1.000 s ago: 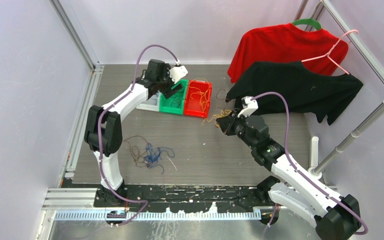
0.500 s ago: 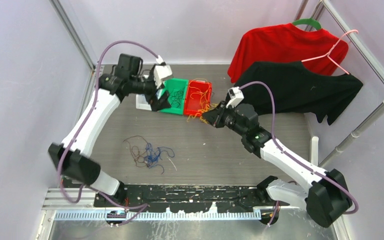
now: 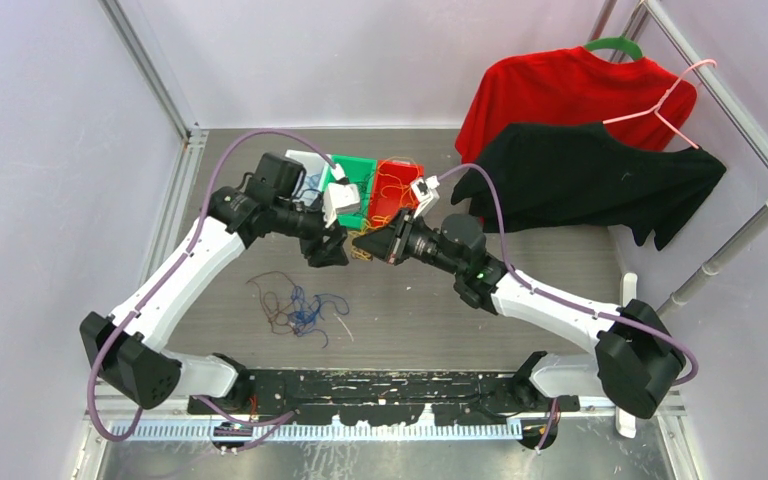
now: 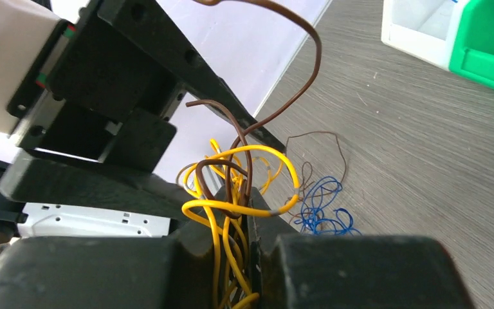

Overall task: Untangle the cables
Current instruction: Untie the cable.

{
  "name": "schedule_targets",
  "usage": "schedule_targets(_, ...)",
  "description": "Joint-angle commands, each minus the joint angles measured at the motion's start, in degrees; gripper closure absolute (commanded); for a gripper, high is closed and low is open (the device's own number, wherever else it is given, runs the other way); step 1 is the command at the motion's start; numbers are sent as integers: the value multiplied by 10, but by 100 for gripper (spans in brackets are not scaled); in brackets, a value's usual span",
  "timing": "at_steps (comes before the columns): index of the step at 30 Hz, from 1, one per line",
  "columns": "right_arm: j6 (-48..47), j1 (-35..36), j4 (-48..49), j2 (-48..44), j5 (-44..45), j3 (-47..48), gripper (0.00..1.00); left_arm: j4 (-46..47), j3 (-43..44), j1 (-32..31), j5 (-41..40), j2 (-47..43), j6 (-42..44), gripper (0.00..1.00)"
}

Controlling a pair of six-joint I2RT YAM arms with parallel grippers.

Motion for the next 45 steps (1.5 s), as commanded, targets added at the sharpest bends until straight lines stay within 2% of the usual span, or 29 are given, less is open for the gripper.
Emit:
schedule_targets(1, 5, 11, 49, -7, 1, 32, 98, -19, -2, -2, -24, -25, 54, 44)
schedule_targets(4, 3, 16, 43, -8, -2, 32, 94, -14, -16, -3, -40, -40, 61, 64)
schedule_targets(8, 9, 15, 46, -20, 10, 18, 89, -14, -28, -2, -63, -71, 91, 99)
schedule_targets(9, 9, 15, 46, -23, 11, 14, 87, -9, -30, -2, -78, -77, 94, 100)
schedule_targets(12, 9, 10, 36, -40, 14, -4, 79, 5, -33, -2, -124, -92, 121, 100)
schedule_targets(15, 2, -8, 15, -69, 29, -37, 65, 19, -29, -2, -172, -106, 154, 100)
schedule_targets(18, -20, -26, -25, -102, 48, -65, 60, 25, -11, -2, -207, -116, 176, 100)
schedule_targets(22, -86, -31, -110, -133, 86, -80, 60, 15, 29, -2, -213, -124, 178, 100)
schedule_targets(25, -119, -31, -162, -142, 121, -85, 64, 18, 55, -2, -209, -128, 175, 100)
schedule_targets(28, -144, -30, -180, -150, 141, -86, 65, 28, 66, -2, -197, -132, 172, 100)
schedule_targets(31, -173, -22, -147, -161, 125, -71, 59, 28, 69, -2, -181, -134, 173, 100)
schedule_targets(37, -229, -6, -61, -139, 57, 0, 38, 47, 50, -2, -162, -149, 168, 100)
schedule_targets(45, -206, 9, 57, -6, -49, 98, 32, 74, 54, -2, -121, -148, 153, 100)
